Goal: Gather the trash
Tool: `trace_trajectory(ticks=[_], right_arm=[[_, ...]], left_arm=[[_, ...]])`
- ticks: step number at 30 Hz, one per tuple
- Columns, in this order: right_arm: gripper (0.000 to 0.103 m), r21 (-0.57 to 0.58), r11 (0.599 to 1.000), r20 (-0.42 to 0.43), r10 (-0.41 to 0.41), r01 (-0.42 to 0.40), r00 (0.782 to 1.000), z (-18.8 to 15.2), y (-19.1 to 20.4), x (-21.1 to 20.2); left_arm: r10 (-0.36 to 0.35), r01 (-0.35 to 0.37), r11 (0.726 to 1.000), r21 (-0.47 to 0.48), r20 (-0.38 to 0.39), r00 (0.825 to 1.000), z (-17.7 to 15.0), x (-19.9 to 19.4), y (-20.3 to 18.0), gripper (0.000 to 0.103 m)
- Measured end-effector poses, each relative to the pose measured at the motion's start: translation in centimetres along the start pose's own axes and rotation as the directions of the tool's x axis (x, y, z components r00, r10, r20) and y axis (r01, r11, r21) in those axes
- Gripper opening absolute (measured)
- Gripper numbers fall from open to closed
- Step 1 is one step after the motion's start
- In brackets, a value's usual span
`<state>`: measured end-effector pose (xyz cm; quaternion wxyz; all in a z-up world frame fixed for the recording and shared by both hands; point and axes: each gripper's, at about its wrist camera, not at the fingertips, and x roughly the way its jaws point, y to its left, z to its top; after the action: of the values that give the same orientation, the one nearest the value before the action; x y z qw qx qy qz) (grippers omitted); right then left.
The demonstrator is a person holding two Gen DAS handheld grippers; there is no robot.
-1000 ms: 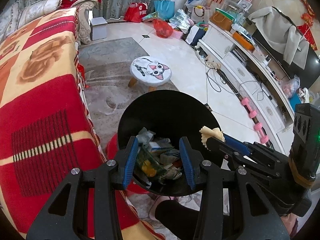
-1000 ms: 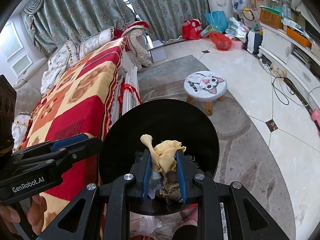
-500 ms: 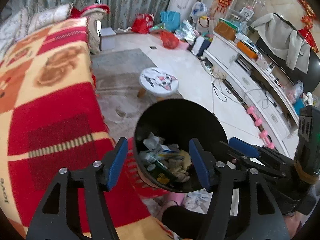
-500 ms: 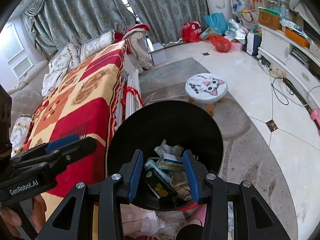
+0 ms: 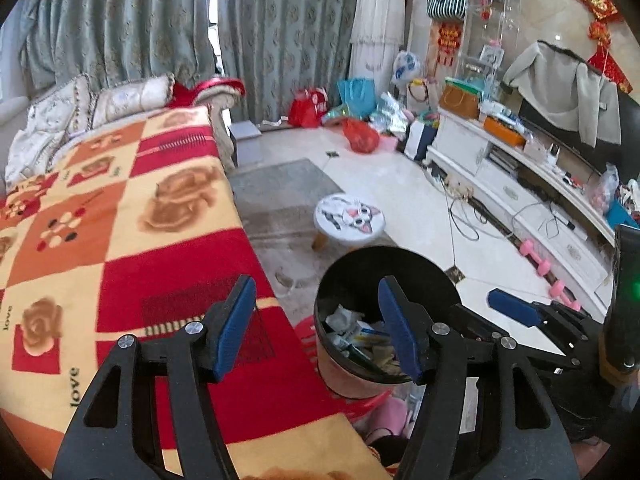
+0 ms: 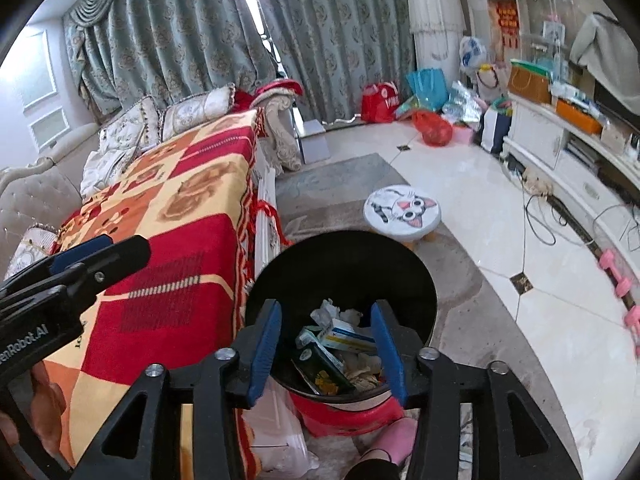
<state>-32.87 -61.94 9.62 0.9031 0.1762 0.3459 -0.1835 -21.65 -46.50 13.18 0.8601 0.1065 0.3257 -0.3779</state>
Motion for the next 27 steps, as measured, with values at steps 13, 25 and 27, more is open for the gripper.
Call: trace_trajectory(ticks=[13,25,27], right_arm=[[0.066,-0.024,1.0,0.13,-0.014,0.017,0.991,1.0,3.2,-4.9],[0.066,-0.038,0.999,0.18,-0.012,0.019,0.984,0.8,4.6,-7.0],[0.067,-0.035,0.999,0.186,-0.013,0.02,0.982,0.9,4.7,-7.1]], left_arm=[[0.051,-0.048,0.998,-0.044,0.088,0.995,-0.5,-5.2,3.3,0.063],[0.085,-0.078,0.996,-0.049,0.185,0.979,-0.7,-8.5,4.4,0.063],[0.086,-0.077,0.996,-0.052,0.188,0.978,-0.7,-8.8,4.5,0.063]])
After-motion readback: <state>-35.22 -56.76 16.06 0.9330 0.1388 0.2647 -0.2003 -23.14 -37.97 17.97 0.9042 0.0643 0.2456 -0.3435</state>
